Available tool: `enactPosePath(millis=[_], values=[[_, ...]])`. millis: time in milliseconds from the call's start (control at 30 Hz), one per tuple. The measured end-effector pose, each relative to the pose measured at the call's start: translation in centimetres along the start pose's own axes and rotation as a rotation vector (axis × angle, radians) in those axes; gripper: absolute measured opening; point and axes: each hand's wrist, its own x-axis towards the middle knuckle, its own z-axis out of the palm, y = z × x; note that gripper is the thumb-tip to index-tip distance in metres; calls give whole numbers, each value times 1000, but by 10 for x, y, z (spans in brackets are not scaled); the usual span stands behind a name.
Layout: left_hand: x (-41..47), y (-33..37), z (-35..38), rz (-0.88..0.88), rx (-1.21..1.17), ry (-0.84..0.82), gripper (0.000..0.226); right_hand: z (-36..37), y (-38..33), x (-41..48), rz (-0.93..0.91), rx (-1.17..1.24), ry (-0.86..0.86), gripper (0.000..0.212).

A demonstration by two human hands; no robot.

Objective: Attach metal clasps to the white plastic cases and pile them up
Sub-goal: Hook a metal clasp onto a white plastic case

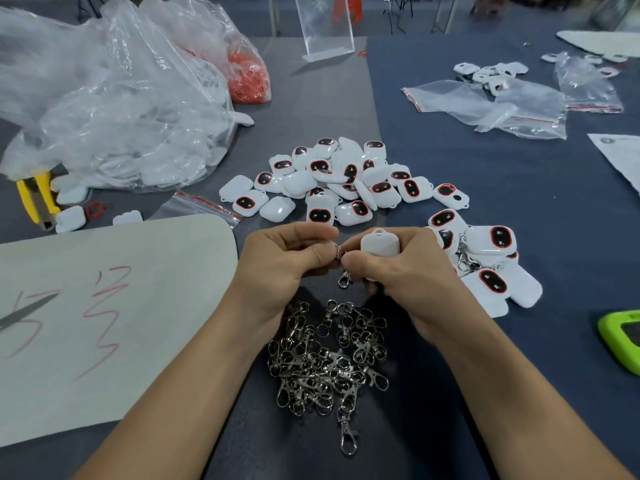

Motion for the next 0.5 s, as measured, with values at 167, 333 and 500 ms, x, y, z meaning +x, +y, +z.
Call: enactPosePath(millis=[167,333,500], values=[[4,-2,-2,44,19,-29,30,0,1,1,1,20,26,16],[5,-4,3,131,84,-21,34,0,4,2,46,57,49,17],[6,-4,7,227,134,22,36,-2,5,1,36,8,36,14]])
